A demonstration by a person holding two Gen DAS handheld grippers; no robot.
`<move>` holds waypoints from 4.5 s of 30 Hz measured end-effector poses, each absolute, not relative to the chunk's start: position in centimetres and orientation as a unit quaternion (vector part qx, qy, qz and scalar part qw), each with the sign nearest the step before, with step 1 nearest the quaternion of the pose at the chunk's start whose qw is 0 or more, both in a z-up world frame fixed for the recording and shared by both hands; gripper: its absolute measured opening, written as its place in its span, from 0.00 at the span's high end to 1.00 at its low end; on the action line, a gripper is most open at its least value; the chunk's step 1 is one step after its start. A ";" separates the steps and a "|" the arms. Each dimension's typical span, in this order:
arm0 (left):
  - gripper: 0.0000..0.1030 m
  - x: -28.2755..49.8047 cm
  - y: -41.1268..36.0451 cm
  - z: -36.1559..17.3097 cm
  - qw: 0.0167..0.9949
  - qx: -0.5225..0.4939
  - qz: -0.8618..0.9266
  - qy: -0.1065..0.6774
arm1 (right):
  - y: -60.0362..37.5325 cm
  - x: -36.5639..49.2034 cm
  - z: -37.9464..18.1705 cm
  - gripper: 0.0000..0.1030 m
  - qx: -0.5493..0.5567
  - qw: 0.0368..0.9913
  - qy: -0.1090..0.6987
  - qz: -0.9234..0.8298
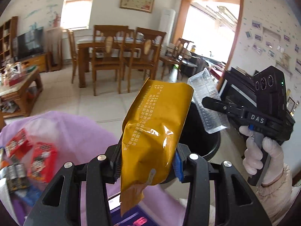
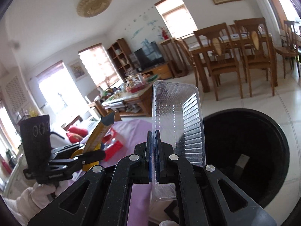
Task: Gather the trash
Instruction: 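Carry bag and tray over the black bin and open both tools to drop them, then return both tools to the table, then grasp the white crumpled wrapper with the left tool while the right tool grasps a red milk box, then carry wrapper and red milk box to the black bin and release both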
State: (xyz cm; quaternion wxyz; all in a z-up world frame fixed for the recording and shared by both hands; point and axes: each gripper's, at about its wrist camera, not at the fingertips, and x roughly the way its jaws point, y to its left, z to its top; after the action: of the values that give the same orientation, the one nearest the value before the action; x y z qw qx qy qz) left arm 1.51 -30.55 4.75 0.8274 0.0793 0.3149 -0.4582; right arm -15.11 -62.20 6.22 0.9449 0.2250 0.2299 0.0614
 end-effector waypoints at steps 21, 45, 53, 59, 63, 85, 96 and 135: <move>0.58 3.7 -44.4 -2.2 0.755 0.147 -0.452 0.452 | -69.2 -16.6 -3.5 0.96 0.311 0.908 0.280 0.018; 0.11 0.8 -38.3 2.6 0.800 0.117 -0.450 0.379 | -65.7 -16.6 2.4 0.35 0.279 0.934 0.222 -0.015; 0.05 0.7 -27.6 5.2 0.860 0.105 -0.381 0.322 | -56.9 -13.1 5.7 0.14 0.214 0.947 0.236 0.041; 0.05 3.6 -16.6 5.0 0.910 0.082 -0.250 0.321 | -48.4 -8.4 7.0 0.08 0.184 0.940 0.270 0.094; 0.05 6.8 -8.6 3.5 0.923 0.033 -0.157 0.349 | -43.0 -4.8 7.6 0.08 0.168 0.934 0.292 0.122; 0.50 15.0 1.1 -3.6 0.836 -0.149 -0.265 0.456 | -30.9 13.2 -1.7 0.08 0.117 0.852 0.508 0.036; 0.73 10.9 -0.4 -1.5 0.875 -0.098 -0.273 0.387 | -26.5 14.1 -2.9 0.39 0.049 0.860 0.507 0.032; 0.75 1.9 -28.5 7.0 0.877 0.011 -0.408 0.255 | -60.4 -15.3 8.8 0.50 0.203 0.960 0.192 -0.023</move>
State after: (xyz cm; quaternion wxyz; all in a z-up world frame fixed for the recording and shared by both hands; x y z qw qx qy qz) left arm 1.86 -28.54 7.02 0.8768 0.0112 0.2548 -0.4077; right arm -15.27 -60.37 8.81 0.9599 0.2028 0.1920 -0.0228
